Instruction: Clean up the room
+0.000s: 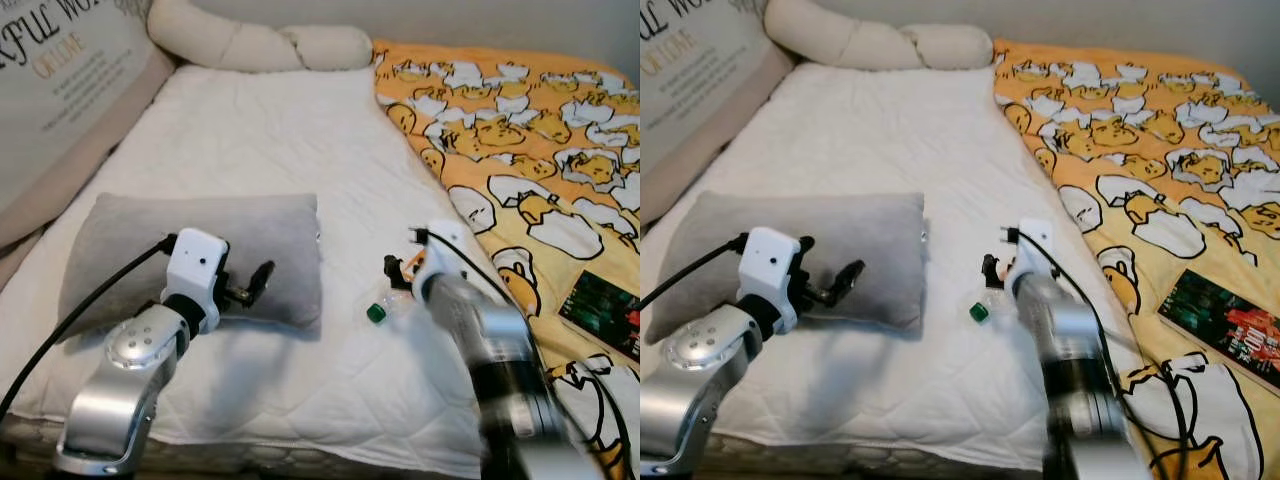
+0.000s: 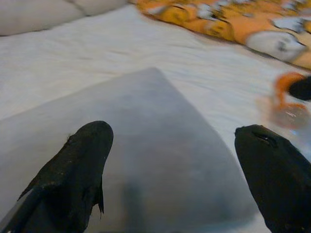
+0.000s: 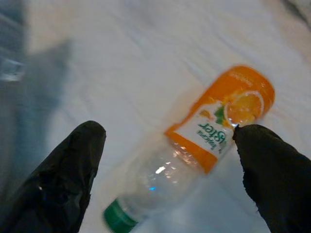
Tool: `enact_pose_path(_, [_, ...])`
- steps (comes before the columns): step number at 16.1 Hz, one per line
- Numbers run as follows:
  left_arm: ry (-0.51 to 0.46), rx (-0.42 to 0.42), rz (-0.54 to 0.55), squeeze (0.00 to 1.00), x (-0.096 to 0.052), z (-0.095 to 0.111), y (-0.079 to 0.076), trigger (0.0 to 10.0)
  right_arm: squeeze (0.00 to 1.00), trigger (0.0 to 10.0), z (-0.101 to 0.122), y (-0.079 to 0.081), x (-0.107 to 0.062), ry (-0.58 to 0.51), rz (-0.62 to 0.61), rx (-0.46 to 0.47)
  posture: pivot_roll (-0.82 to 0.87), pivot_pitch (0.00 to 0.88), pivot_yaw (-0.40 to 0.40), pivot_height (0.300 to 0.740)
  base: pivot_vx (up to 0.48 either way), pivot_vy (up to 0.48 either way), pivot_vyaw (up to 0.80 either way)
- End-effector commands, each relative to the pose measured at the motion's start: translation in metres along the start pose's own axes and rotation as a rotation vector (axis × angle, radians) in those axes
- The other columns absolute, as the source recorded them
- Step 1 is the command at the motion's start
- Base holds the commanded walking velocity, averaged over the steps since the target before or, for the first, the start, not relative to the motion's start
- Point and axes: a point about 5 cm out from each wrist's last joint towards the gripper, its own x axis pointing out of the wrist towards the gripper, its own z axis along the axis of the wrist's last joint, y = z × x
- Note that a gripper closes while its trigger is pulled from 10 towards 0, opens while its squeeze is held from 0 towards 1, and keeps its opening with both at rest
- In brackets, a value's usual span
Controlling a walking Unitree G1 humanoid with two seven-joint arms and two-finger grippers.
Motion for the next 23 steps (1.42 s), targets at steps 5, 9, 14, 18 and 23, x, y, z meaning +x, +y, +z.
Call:
enact_pose_path(5, [0.028, 0.031, -0.186, 0.00, -0.009, 0.008, -0.013, 10.0, 0.00, 10.0, -0.010, -0.010, 0.015, 0.139, -0.119, 0.078, 0.09, 0.000, 0.003, 0.740, 0.000, 0.000, 0.00])
enact_pose_path(9, [0.048, 0.041, -0.219, 0.00, -0.011, 0.007, -0.017, 10.0, 0.00, 10.0, -0.025, -0.006, 0.020, 0.202, -0.076, 0.156, 0.10, 0.000, 0.000, 0.740, 0.000, 0.000, 0.00])
enact_pose_path(14, [0.077, 0.076, -0.245, 0.00, -0.018, 0.009, -0.016, 10.0, 0.00, 10.0, -0.029, -0.008, 0.024, 0.163, -0.062, 0.287, 0.16, 0.000, 0.028, 0.740, 0.000, 0.000, 0.00])
enact_pose_path(18, [0.104, 0.088, -0.241, 0.00, -0.028, 0.010, -0.012, 10.0, 0.00, 6.8, -0.028, -0.011, 0.025, 0.125, -0.053, 0.270, 0.19, 0.000, 0.026, 0.740, 0.000, 0.000, 0.00])
enact_pose_path(23, [0.122, 0.097, -0.226, 0.00, -0.036, 0.010, -0.012, 10.0, 0.00, 2.8, -0.031, -0.017, 0.025, 0.103, -0.065, 0.290, 0.22, 0.007, 0.013, 0.740, 0.000, 0.000, 0.00])
